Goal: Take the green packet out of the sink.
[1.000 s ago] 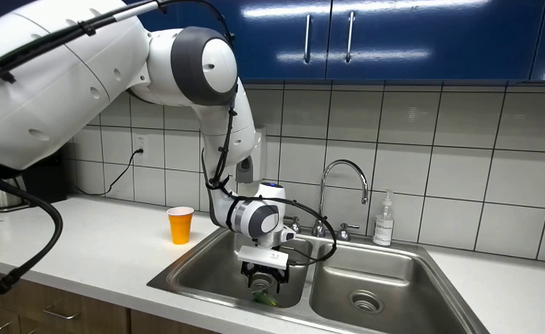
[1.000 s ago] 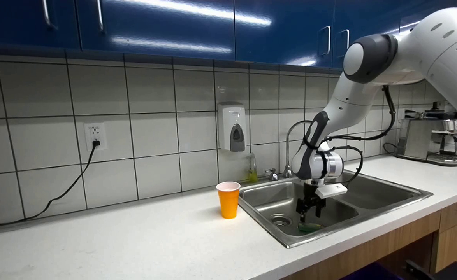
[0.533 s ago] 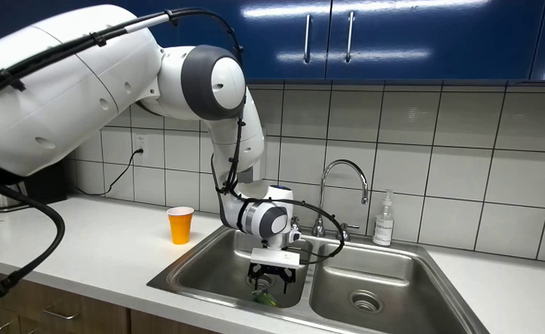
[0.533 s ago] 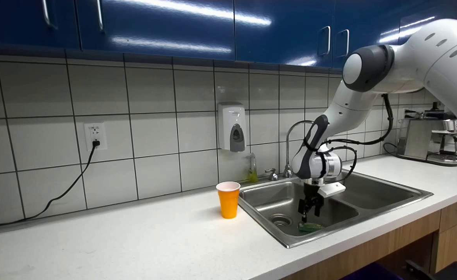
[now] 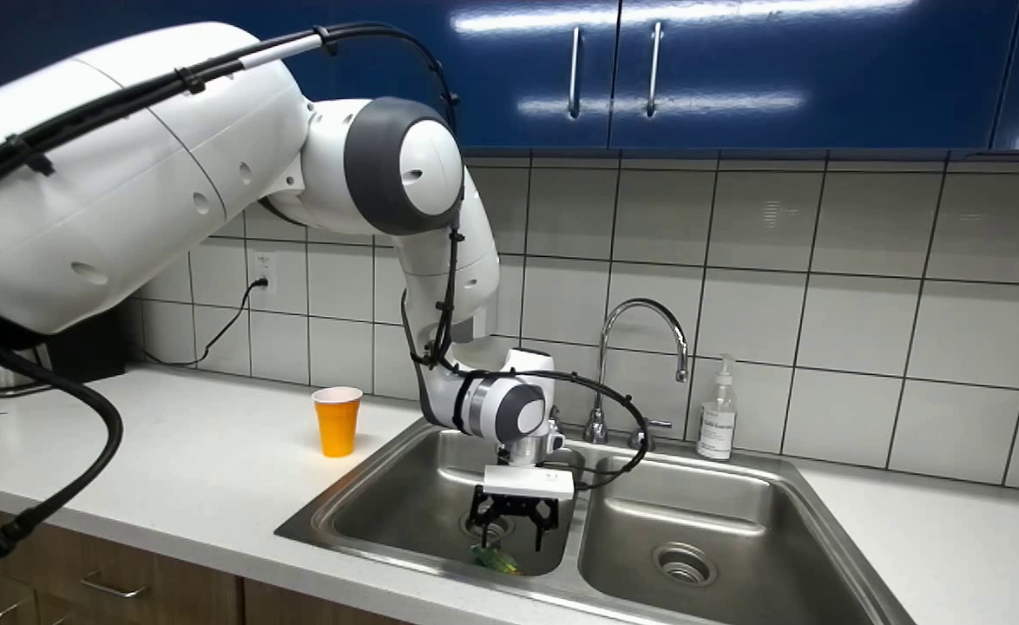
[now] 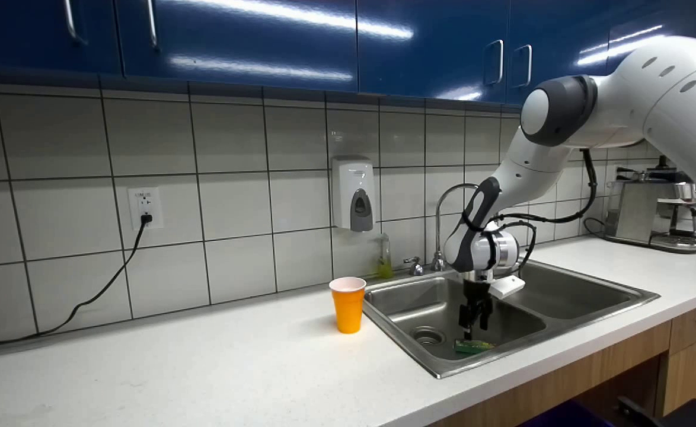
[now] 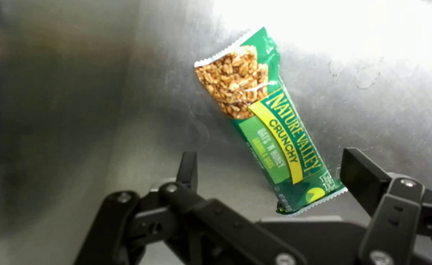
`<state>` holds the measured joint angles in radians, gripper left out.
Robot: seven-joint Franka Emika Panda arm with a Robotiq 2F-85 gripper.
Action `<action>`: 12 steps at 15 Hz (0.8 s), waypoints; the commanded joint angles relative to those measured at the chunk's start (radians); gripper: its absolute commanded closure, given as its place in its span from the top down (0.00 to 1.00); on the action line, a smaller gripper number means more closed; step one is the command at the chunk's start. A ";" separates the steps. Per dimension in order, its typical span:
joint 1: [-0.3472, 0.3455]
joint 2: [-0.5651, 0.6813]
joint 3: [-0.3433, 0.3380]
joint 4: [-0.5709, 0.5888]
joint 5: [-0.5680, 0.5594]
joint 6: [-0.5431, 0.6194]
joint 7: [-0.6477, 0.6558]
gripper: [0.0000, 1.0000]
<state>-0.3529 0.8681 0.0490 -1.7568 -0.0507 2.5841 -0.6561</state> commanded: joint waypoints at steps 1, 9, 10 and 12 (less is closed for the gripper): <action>-0.021 0.005 0.010 0.022 -0.010 -0.042 -0.050 1.00; -0.012 -0.004 0.013 -0.007 -0.014 -0.047 -0.118 1.00; -0.011 -0.003 0.013 -0.009 -0.014 -0.048 -0.124 1.00; -0.012 0.001 0.014 -0.008 -0.012 -0.054 -0.141 1.00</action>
<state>-0.3540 0.8710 0.0527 -1.7677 -0.0507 2.5610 -0.7557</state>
